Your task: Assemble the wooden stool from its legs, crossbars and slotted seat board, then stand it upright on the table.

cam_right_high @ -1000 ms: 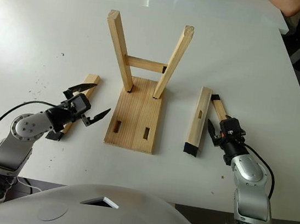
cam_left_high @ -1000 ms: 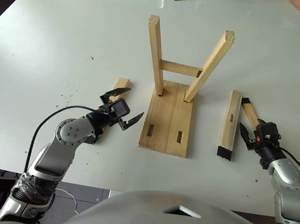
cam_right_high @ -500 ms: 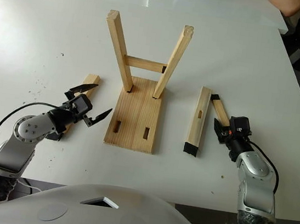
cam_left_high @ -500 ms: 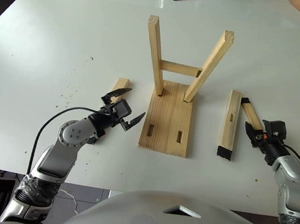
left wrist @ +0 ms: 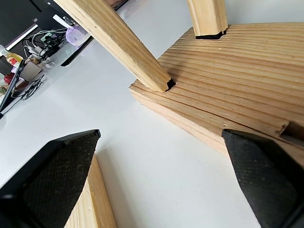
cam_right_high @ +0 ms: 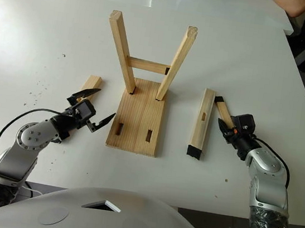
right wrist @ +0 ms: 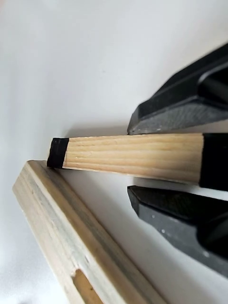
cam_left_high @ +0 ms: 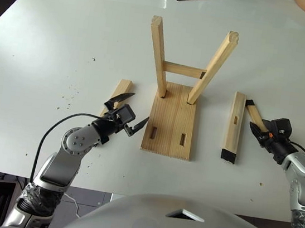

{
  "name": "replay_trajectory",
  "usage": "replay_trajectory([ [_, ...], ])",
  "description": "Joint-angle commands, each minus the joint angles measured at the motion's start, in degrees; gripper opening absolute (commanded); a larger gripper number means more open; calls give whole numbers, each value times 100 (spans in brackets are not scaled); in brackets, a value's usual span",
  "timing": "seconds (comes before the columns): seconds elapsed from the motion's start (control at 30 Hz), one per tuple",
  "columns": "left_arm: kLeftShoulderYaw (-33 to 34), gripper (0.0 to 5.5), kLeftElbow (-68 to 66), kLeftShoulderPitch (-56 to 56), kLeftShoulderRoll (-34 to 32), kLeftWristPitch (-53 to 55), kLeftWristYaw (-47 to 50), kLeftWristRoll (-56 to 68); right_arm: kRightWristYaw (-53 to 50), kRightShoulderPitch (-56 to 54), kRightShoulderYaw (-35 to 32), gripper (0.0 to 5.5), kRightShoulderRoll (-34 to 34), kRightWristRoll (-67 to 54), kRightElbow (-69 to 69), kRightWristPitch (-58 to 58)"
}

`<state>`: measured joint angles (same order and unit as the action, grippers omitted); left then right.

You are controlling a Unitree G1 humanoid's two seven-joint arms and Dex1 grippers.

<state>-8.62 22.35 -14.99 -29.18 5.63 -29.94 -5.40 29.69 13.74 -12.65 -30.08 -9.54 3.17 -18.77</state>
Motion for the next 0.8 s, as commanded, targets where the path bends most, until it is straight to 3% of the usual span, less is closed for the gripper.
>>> replay_trajectory([
  [0.03,129,478,-71,184,60,166,32,117,-48,328,-5,141,88,-25,-170,-166],
  [0.23,448,478,-76,689,264,783,17,652,-218,108,-140,132,206,-181,-152,-147],
  [0.37,926,478,311,1125,272,1747,-235,1651,-131,62,-640,132,40,-623,460,-277],
  [0.47,1616,478,1067,1568,-99,3166,-877,3786,459,70,-1296,132,-342,-1645,1463,-733],
  [0.57,2216,478,1409,2119,-444,4118,-884,5769,1008,29,-1832,132,-689,-3083,2285,-1347],
  [0.73,2492,478,1365,2962,-638,4479,-107,7845,977,-426,-2175,132,-976,-4780,2833,-1937],
  [0.8,2368,442,1280,3211,-565,4480,201,8283,912,-590,-1968,132,-1052,-5393,3128,-2107],
])
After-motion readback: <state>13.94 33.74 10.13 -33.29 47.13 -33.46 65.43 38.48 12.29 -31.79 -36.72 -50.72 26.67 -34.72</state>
